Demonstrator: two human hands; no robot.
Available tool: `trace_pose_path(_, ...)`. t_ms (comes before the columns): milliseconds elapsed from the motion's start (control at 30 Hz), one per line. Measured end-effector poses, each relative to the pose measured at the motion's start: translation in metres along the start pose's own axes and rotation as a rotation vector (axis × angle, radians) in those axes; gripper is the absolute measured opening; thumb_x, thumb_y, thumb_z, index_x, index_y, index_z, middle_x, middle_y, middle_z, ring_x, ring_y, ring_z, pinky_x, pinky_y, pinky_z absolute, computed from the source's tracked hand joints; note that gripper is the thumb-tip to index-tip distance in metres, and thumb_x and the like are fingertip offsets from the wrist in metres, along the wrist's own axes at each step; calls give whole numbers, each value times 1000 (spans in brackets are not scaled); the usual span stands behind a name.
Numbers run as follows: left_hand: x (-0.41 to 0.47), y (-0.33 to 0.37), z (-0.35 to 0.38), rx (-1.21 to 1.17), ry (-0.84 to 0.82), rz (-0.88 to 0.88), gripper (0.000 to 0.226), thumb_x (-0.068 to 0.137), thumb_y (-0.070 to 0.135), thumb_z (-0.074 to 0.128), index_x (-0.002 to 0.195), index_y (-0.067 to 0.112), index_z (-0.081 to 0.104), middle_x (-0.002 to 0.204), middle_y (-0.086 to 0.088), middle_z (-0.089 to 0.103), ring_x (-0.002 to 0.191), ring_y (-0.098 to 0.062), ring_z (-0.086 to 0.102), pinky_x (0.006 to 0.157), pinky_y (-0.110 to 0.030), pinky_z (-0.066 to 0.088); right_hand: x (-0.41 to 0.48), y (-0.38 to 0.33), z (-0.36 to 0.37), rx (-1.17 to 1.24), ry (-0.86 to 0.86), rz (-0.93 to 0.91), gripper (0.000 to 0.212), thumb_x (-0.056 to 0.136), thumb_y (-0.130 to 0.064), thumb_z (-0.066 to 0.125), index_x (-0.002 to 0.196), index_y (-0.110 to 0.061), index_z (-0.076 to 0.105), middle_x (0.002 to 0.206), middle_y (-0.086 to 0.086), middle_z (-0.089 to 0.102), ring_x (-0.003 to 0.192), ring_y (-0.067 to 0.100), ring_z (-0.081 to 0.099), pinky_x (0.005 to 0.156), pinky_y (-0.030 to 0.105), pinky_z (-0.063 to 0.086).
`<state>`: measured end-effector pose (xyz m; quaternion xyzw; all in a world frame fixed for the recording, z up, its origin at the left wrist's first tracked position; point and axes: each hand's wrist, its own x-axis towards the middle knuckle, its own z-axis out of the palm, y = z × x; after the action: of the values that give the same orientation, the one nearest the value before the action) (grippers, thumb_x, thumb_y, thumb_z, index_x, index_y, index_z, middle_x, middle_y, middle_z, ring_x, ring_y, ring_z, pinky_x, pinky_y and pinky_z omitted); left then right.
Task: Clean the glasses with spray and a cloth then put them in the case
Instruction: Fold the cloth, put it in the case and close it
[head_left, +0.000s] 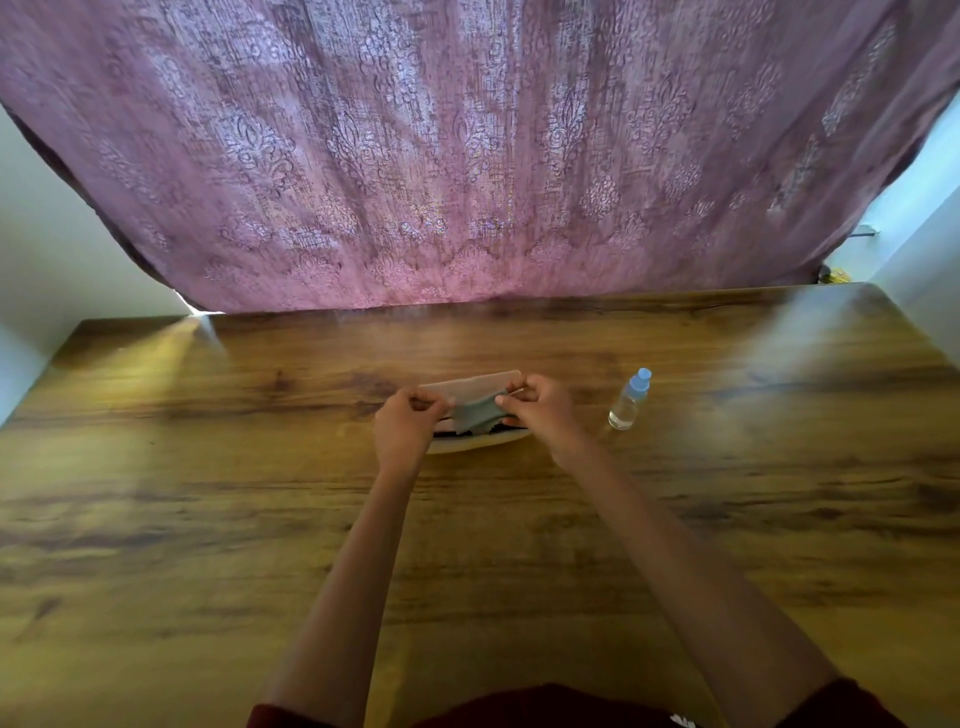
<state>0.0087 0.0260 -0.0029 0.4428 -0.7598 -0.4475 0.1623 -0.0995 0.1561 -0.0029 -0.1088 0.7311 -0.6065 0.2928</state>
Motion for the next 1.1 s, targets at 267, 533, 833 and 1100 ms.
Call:
trace_pose_path(267,8,-10,-4,110,44,-25,29,91,27,61,117,13,63,116,-6,65,106,-20,58,80,-27,41,-1,6,-6,-50,21,23,15,86,-4,67,84,-16,58,95,6,65,84,11,66,63,20,57)
trace_pose_path(533,10,-18,-4,131,-77,3,40,90,24,62,129,15,57,120,-7,66,108,-20,59,91,-32,47,-4,10,-5,-75,34,33,12,90,-10,62,86,-19,55,93,1,64,80,7,66,59,15,53)
trace_pose_path(833,11,-28,-2,224,-106,84,30,92,28,60,117,14,66,101,-5,72,86,-15,62,73,-29,50,-9,13,-9,-136,30,26,12,90,-12,63,87,-20,56,94,3,66,83,10,66,69,24,57)
trace_pose_path(1100,0,-29,5,113,-54,118,23,92,23,60,111,12,67,94,-6,71,78,-15,62,68,-30,54,-15,0,-2,-14,-56,-7,8,90,-11,63,91,-16,57,94,6,67,88,14,66,76,27,58)
